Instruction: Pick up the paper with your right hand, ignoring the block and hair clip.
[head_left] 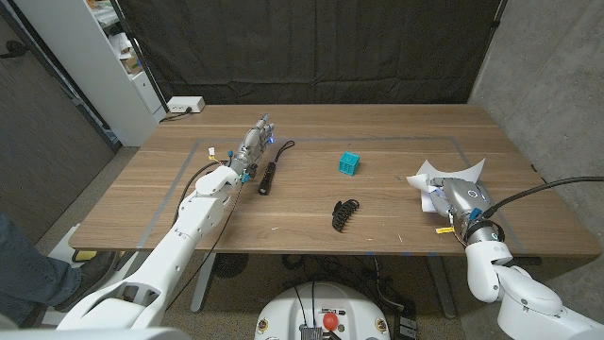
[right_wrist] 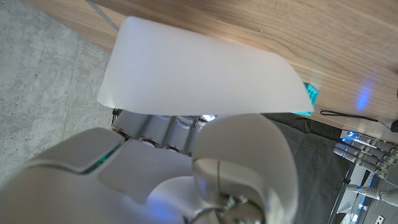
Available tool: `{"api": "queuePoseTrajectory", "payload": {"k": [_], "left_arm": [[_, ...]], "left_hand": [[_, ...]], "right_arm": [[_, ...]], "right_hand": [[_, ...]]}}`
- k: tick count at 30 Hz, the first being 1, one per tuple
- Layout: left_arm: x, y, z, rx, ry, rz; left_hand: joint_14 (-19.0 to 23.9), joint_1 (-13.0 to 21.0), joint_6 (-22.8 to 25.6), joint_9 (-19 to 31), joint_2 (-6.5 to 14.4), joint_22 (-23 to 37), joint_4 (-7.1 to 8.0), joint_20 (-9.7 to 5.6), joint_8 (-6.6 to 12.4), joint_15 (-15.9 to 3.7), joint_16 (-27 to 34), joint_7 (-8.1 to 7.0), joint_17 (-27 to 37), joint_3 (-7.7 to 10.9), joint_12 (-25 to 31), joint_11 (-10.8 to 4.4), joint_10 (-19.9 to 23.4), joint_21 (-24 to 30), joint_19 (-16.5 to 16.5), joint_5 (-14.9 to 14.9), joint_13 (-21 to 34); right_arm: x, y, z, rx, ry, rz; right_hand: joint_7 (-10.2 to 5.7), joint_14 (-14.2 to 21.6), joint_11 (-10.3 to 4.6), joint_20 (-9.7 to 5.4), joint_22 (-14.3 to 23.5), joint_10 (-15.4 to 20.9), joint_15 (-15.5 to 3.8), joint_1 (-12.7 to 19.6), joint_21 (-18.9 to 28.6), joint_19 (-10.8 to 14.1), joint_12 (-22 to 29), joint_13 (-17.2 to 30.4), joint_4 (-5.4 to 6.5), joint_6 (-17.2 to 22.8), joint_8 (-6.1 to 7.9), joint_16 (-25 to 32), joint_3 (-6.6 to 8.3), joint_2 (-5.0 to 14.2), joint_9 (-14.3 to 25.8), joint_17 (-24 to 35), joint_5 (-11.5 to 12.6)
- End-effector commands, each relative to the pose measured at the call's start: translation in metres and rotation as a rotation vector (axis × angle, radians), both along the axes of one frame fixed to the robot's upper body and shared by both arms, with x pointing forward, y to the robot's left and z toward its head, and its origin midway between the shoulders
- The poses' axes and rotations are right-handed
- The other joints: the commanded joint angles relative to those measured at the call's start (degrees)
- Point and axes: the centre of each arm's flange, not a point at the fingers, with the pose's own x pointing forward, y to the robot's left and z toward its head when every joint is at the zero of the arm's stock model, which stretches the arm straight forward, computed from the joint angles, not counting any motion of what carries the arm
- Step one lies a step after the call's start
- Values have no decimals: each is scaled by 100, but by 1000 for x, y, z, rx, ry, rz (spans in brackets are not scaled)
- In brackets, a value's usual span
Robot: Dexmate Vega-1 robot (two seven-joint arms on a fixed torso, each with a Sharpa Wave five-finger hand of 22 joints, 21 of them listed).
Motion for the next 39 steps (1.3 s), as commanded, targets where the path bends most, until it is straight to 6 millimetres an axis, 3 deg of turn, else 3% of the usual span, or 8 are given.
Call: {"api": "queuePoseTrajectory", "payload": {"k": [1, 39], "left_arm": [[-2, 2, 1, -2, -12, -5], [-6, 14, 11, 9, -37, 4]], "left_hand": [[-67, -4, 40, 33, 57, 28, -7, 53, 19, 4, -3, 3, 24, -1, -8, -34, -13, -1, -411, -11, 5], [-68, 2, 37, 33, 73, 28, -25, 59, 13, 7, -3, -8, 24, -13, -4, -27, -3, 2, -414, -17, 5]], "right_arm": [[-9, 2, 11, -1, -41, 4], [-22, 11, 47, 15, -160, 6]], "right_hand": [[-57, 69, 14, -43, 27, 12, -508, 82, 46, -6, 32, 29, 44, 66, 47, -29, 8, 31, 19, 28, -22], [-67, 45, -10, -32, 43, 3, -464, 132, 198, -146, 17, 94, 78, 59, 105, -173, 33, -4, 11, 125, -144]]}}
